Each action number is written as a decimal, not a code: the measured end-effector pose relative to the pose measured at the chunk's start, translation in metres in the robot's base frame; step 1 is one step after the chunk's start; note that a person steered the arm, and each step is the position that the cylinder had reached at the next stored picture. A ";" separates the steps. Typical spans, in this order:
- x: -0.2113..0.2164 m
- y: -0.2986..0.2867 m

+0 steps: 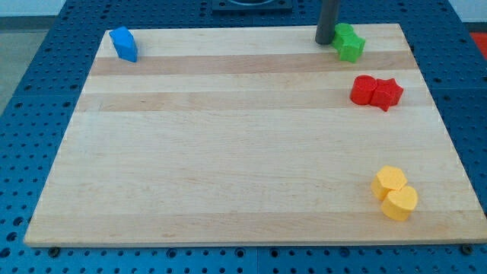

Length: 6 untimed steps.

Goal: Placed your arm parallel to the blue cube

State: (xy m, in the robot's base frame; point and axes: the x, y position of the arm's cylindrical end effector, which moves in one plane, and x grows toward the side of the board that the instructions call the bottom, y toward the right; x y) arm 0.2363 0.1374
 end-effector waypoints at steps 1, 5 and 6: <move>0.007 -0.005; 0.092 -0.200; 0.026 -0.223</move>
